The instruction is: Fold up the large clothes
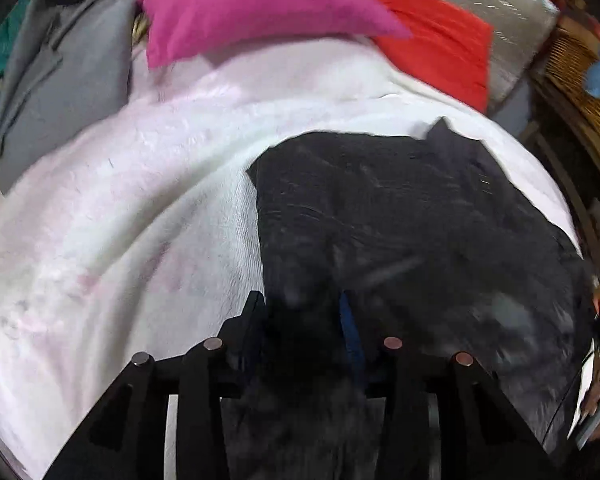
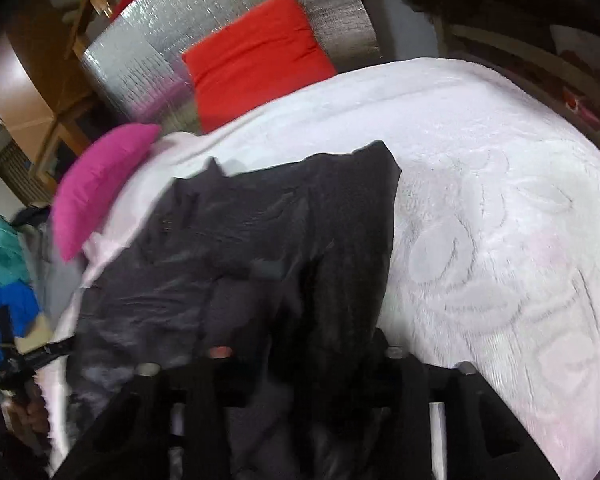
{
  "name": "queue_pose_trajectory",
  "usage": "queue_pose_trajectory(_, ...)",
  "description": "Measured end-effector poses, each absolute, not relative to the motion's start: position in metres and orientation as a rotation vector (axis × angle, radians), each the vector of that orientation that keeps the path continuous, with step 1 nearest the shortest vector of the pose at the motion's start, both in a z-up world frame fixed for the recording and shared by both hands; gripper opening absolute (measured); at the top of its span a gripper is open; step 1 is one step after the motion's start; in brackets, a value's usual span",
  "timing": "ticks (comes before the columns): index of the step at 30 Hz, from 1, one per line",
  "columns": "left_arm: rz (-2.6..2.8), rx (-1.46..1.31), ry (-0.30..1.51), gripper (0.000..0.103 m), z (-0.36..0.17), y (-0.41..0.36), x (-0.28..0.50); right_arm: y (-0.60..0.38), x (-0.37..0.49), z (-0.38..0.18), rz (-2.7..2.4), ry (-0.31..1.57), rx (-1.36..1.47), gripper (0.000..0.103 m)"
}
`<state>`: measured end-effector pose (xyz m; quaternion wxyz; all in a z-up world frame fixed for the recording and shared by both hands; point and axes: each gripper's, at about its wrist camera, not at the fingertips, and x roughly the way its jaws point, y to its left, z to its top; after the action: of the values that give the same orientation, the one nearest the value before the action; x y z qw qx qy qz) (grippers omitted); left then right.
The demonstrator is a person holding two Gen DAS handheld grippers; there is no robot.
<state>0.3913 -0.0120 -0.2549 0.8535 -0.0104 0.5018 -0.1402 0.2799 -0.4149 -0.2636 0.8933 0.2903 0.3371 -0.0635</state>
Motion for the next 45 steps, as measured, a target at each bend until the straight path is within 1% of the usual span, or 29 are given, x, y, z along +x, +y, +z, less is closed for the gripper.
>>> queue_pose_trajectory(2,-0.292,0.057,0.98,0.053,-0.233,-0.002,0.359,-0.413,0.246,-0.251,-0.12,0.641,0.607,0.069)
queue_pose_trajectory(3,-0.287,0.088,0.937,0.065,-0.223,0.005,0.341,-0.411,0.232,-0.249,-0.108,0.637,0.602,0.069)
queue_pose_trajectory(4,-0.286,0.109,0.903,0.071,-0.217,0.014,0.325,-0.408,0.216,-0.248,-0.102,0.641,0.595,0.069)
queue_pose_trajectory(6,-0.287,0.159,0.85,0.071,-0.209,0.035,0.283,-0.405,0.179,-0.249,-0.101,0.652,0.586,0.069)
queue_pose_trajectory(9,-0.3,0.202,0.833,0.071,-0.214,0.073,0.225,-0.403,0.118,-0.259,-0.086,0.673,0.626,0.069)
queue_pose_trajectory(14,-0.315,0.229,0.902,0.071,-0.241,0.118,0.145,-0.391,0.031,-0.28,-0.036,0.722,0.684,0.07)
queue_pose_trajectory(18,-0.315,0.109,0.942,0.071,-0.251,0.144,0.114,-0.377,-0.004,-0.302,0.007,0.75,0.73,0.07)
queue_pose_trajectory(22,-0.313,0.013,0.966,0.071,-0.252,0.154,0.097,-0.361,-0.013,-0.322,0.029,0.772,0.768,0.07)
queue_pose_trajectory(29,-0.378,-0.035,0.981,0.071,-0.257,0.138,0.081,-0.343,-0.017,-0.349,0.093,0.787,0.815,0.07)
queue_pose_trajectory(33,-0.435,-0.11,1.059,0.072,-0.276,0.129,0.094,-0.345,-0.013,-0.37,0.101,0.799,0.877,0.07)
queue_pose_trajectory(39,-0.573,-0.253,1.166,0.072,-0.308,0.125,0.106,-0.355,-0.007,-0.404,0.173,0.782,1.057,0.07)
queue_pose_trajectory(45,-0.598,-0.307,1.215,0.072,-0.332,0.128,0.11,-0.354,0.008,-0.425,0.262,0.768,1.198,0.071)
